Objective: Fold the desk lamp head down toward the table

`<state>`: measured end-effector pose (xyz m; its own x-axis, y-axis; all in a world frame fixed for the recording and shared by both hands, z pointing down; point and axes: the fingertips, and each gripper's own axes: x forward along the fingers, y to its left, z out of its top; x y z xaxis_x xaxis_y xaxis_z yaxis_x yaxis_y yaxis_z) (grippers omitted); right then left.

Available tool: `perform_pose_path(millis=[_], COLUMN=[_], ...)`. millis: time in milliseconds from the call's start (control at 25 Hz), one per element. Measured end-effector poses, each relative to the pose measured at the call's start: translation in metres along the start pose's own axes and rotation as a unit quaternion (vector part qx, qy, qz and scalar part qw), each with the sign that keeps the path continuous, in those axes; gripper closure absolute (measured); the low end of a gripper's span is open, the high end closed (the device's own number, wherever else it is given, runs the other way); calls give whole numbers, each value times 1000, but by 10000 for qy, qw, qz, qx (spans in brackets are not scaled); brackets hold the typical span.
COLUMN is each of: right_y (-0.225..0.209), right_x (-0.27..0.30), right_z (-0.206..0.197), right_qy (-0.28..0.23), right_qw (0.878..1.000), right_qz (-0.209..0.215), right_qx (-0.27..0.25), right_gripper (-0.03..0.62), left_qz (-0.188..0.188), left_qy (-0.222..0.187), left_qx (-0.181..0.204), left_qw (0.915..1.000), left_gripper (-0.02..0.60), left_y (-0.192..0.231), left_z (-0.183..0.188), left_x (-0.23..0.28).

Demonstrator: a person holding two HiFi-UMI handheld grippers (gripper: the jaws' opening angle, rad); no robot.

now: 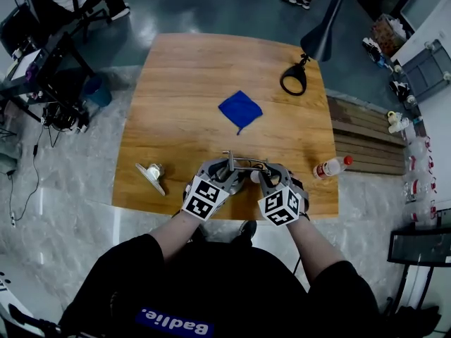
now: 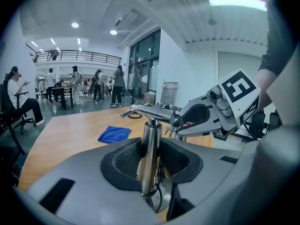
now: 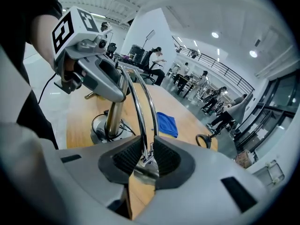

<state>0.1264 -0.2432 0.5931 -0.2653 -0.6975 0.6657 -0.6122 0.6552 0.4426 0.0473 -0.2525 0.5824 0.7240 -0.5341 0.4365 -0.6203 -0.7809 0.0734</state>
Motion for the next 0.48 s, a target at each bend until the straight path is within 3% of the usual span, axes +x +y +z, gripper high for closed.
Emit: perform_pose_path(millis=[240,480], right_y=[6,5], right_x=[5,6], right_z=[0,-1], right_qy=[-70,-147], right_qw=[9998,9994], right_qz=[36,-24], right_qx=[167,319], right_gripper=[517,517], left_qz=[51,17], left_qy=[-166,-31], left_qx=[16,-33], left_qw=[9998,10000], left_gripper=[453,453], left_y=[3,2], left_z=[1,-2], left_x=[1,1])
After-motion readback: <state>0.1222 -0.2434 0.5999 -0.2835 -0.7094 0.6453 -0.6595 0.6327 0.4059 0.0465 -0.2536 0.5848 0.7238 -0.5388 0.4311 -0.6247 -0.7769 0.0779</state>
